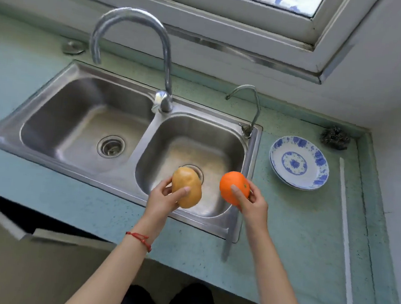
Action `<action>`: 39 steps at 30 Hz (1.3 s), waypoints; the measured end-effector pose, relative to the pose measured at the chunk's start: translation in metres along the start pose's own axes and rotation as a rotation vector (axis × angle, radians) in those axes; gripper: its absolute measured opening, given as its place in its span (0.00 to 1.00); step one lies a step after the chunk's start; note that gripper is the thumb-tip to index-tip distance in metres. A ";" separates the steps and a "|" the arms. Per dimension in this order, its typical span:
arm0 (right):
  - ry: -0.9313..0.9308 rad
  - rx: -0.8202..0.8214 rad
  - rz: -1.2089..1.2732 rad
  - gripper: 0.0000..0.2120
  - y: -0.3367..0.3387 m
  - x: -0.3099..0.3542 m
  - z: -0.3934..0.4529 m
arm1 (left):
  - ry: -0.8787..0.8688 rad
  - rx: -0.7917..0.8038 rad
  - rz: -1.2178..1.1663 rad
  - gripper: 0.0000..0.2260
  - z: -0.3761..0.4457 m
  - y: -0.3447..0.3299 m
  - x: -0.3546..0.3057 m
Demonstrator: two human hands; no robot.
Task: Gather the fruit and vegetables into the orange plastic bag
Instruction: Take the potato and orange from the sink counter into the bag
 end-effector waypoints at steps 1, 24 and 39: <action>0.006 0.031 -0.008 0.25 -0.017 -0.001 -0.006 | -0.010 -0.013 -0.023 0.28 -0.004 0.019 0.000; -0.150 1.072 -0.340 0.12 -0.421 -0.103 -0.251 | -0.115 -0.909 -0.650 0.42 -0.199 0.425 0.111; -0.264 1.761 -0.695 0.23 -0.525 -0.194 -0.432 | -0.147 -1.528 -1.027 0.21 -0.346 0.451 0.214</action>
Point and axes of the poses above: each hand's wrist, its own z-axis towards the middle knuckle, its own y-axis out of the back of the hand, x = y × z, the point moved 6 cm from there along z, towards the middle knuckle, and after that the axes turned 10 degrees about z, right-handed, at the moved point
